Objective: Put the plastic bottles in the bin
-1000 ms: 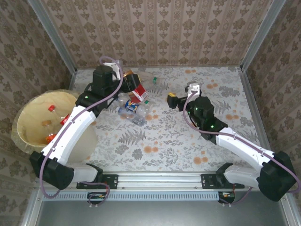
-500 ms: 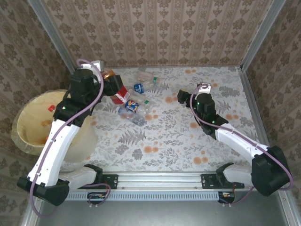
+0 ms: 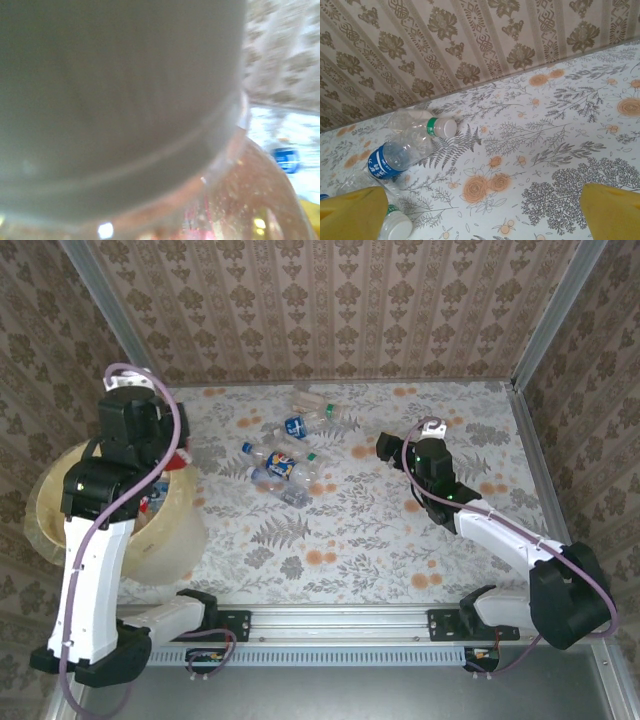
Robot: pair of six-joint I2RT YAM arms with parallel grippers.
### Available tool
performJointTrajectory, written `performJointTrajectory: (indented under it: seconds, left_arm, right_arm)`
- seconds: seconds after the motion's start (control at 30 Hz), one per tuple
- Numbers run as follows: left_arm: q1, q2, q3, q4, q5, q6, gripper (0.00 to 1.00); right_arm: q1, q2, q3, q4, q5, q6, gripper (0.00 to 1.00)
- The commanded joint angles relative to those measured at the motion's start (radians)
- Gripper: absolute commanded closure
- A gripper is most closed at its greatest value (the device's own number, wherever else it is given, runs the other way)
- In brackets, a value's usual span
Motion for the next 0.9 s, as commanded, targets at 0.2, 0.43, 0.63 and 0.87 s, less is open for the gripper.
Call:
performJointTrajectory:
  seconds: [0.2,0.43,0.63,0.87]
  left_arm:
    - [0.491,-0.044,-0.077,-0.117,0.304,0.042,0.42]
    - [0.695,-0.032,-0.158,-0.134,0.535,0.034,0.40]
    - [0.713,0.010,-0.148,-0.158,0.651,0.009,0.17]
    - [0.713,-0.007,-0.136,-0.160,0.647,0.006,0.13]
  right_arm:
    - [-0.012,0.019,0.029,-0.024,0.016,0.009,0.00]
    - [-0.020,0.009,0.037,-0.032,0.039,0.002,0.00]
    - [-0.024,0.005,0.037,-0.031,0.040,0.007,0.00]
    - [-0.027,0.008,0.044,-0.036,0.039,0.024,0.00]
